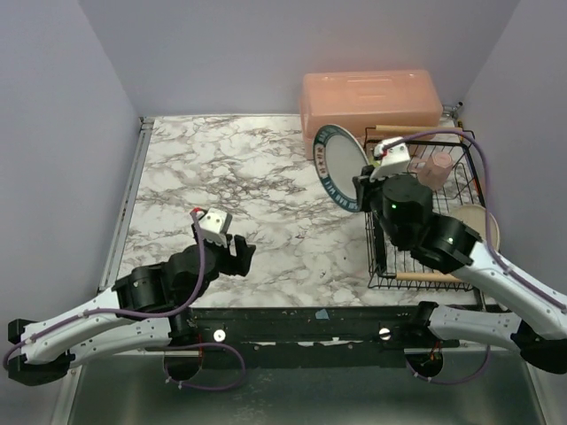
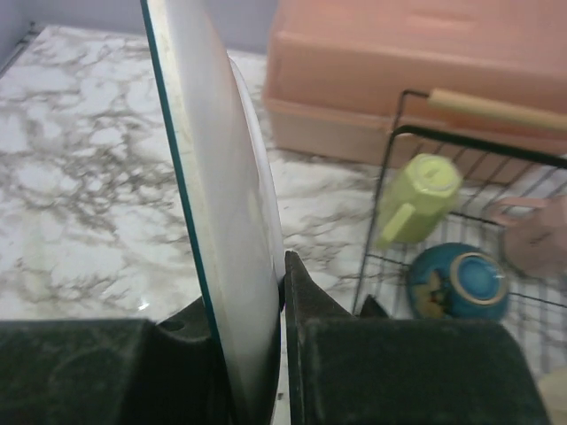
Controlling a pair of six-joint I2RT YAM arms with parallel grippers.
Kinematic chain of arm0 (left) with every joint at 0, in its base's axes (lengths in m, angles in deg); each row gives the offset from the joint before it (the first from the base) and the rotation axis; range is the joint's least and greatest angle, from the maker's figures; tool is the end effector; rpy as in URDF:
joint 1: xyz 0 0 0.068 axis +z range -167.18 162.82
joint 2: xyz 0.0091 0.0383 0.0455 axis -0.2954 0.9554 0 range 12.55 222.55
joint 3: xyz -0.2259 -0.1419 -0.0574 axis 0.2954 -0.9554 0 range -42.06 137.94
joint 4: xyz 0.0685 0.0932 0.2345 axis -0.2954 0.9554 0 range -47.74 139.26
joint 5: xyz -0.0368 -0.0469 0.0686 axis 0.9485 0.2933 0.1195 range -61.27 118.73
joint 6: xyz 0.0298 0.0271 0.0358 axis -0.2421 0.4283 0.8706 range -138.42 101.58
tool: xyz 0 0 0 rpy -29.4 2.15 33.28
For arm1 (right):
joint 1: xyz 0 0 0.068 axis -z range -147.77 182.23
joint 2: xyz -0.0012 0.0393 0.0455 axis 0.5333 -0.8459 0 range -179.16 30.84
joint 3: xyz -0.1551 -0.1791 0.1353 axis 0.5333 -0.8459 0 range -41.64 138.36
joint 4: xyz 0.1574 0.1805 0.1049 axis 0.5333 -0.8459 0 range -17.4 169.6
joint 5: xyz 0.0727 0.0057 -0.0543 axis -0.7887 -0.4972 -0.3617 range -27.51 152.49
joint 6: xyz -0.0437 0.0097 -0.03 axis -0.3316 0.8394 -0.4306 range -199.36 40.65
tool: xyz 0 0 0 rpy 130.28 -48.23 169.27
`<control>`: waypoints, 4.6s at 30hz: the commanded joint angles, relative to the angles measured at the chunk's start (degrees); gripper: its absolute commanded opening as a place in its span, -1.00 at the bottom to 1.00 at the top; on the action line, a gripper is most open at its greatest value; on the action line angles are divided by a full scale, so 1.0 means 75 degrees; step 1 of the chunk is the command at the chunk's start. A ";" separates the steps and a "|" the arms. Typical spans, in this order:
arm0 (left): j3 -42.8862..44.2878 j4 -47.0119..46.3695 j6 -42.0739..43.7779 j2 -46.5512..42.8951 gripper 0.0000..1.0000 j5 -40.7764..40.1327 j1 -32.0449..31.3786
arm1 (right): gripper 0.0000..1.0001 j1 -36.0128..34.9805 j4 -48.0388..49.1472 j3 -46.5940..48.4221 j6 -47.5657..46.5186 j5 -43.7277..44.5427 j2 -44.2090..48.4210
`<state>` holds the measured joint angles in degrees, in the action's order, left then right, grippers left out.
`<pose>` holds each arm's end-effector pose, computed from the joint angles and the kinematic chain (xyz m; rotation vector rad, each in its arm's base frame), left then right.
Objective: Load the mixed dishes into the dish rack
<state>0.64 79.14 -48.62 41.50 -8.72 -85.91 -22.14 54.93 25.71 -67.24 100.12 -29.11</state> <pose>0.0588 -0.0916 0.3176 0.2228 1.9101 -0.5281 0.1462 0.1664 0.4028 -0.2222 1.7993 0.2086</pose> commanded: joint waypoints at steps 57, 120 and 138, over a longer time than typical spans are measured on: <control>0.1287 -0.1593 0.4927 0.1976 0.62 -0.0127 0.0210 | -0.99 0.3101 -0.4907 -0.0613 -0.1635 0.0278 -0.0271; 0.0404 -0.2050 0.4950 0.2066 0.62 0.0095 0.0510 | 0.46 0.3107 -0.4800 -0.1358 -0.1147 -0.0335 -0.0179; 0.0474 -0.1988 0.4893 0.2371 0.61 -0.0034 0.0521 | 0.29 0.3113 -0.4633 -0.1620 -0.1206 0.0576 0.0783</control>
<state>4.25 65.02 -11.99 59.07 -8.77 -82.37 1.20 18.89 14.28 -76.00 101.38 -24.25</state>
